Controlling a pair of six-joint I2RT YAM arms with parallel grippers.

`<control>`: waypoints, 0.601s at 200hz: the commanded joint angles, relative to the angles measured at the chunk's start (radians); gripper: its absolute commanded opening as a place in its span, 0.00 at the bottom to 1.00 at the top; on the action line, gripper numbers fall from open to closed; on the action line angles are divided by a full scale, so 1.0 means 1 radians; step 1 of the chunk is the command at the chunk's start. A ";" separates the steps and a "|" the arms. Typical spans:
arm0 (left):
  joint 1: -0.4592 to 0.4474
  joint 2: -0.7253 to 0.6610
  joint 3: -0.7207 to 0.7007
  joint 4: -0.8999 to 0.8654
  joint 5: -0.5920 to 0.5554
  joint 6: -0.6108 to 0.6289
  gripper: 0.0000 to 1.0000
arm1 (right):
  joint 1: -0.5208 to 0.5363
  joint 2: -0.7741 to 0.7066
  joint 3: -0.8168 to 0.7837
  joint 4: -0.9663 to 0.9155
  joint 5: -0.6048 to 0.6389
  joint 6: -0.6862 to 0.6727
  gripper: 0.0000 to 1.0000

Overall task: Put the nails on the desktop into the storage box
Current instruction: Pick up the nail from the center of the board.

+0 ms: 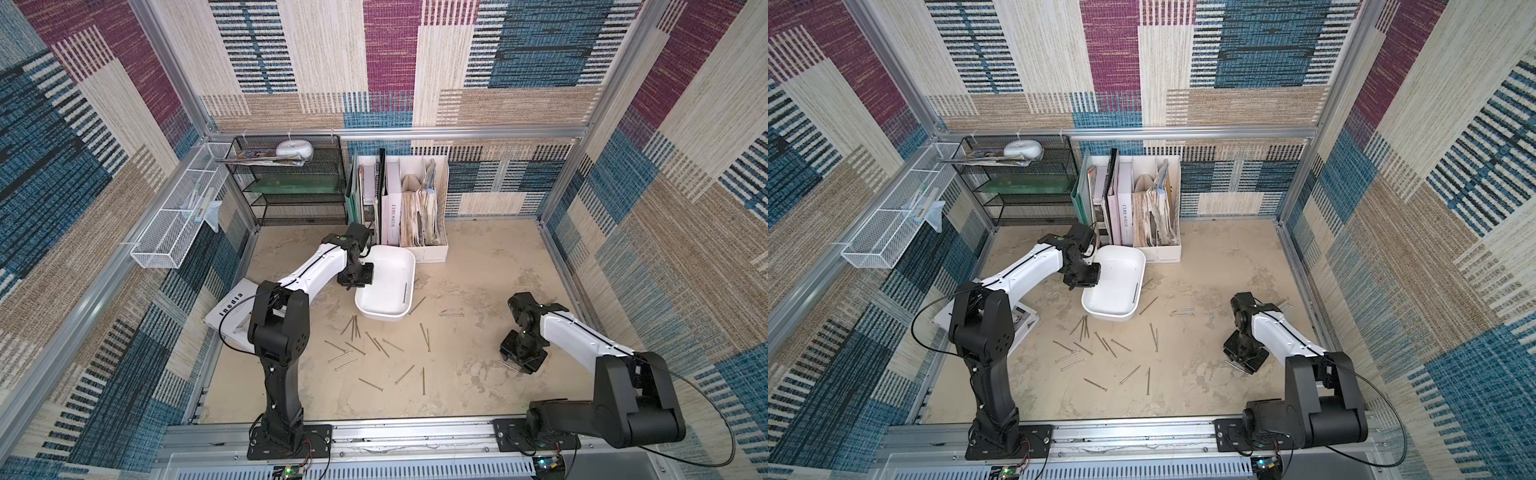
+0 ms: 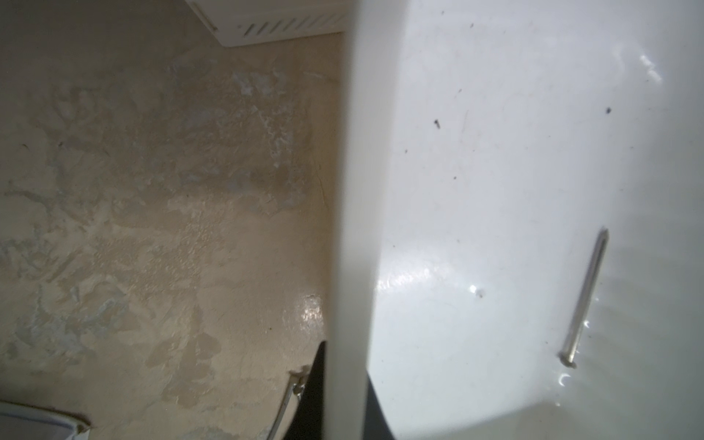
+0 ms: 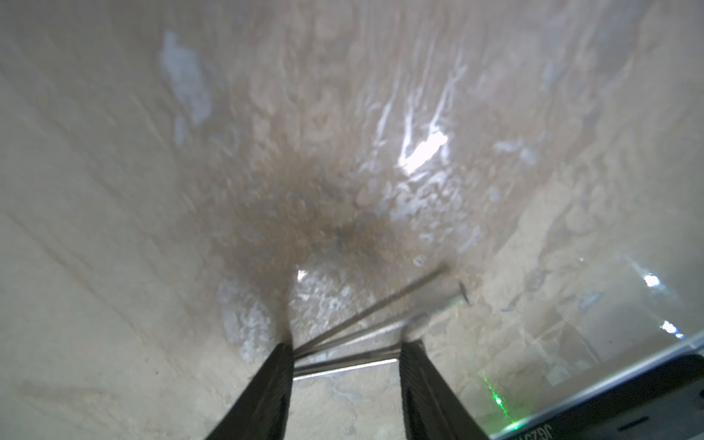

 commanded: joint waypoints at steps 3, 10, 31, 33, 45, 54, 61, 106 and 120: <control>0.004 -0.020 0.005 0.009 0.031 -0.005 0.00 | -0.006 0.012 -0.003 0.007 0.039 -0.006 0.49; 0.005 -0.020 0.005 0.009 0.032 -0.006 0.00 | -0.007 0.012 -0.011 0.018 0.029 -0.004 0.48; 0.009 -0.020 0.006 0.009 0.039 -0.009 0.00 | -0.007 0.022 -0.046 0.065 -0.001 0.005 0.45; 0.010 -0.020 0.006 0.010 0.040 -0.008 0.00 | -0.006 0.024 -0.049 0.069 -0.002 0.007 0.45; 0.010 -0.020 0.005 0.011 0.042 -0.009 0.00 | -0.006 0.037 -0.062 0.100 -0.014 0.009 0.44; 0.010 -0.021 0.004 0.013 0.043 -0.009 0.00 | -0.006 0.044 -0.061 0.114 -0.020 0.011 0.44; 0.010 -0.020 0.004 0.012 0.043 -0.008 0.00 | -0.006 0.044 -0.057 0.120 -0.020 0.012 0.44; 0.015 -0.025 0.005 0.014 0.048 -0.010 0.00 | -0.007 0.093 0.016 0.113 0.032 0.007 0.41; 0.016 -0.025 0.004 0.014 0.046 -0.010 0.00 | -0.011 0.120 0.041 0.103 0.059 0.001 0.39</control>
